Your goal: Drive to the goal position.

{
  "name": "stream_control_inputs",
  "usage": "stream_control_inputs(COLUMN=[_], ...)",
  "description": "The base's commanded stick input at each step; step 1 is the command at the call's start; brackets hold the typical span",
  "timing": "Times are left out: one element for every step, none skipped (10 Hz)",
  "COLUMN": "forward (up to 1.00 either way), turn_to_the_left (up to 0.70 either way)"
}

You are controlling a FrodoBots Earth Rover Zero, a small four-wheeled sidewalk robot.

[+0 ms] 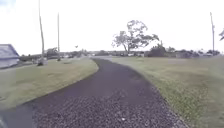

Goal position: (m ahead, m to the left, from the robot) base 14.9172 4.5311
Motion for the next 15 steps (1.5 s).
stream_control_inputs(forward=[0.5,0.5,0.5,0.5,0.5,0.5,0.5,0.5,0.5,0.5,0.5,0.5,0.5,0.5,0.5], turn_to_the_left=[0.0,0.0,0.0,0.0,0.0,0.0,0.0,0.0,0.0,0.0,0.0,0.0,0.0,0.0,0.0])
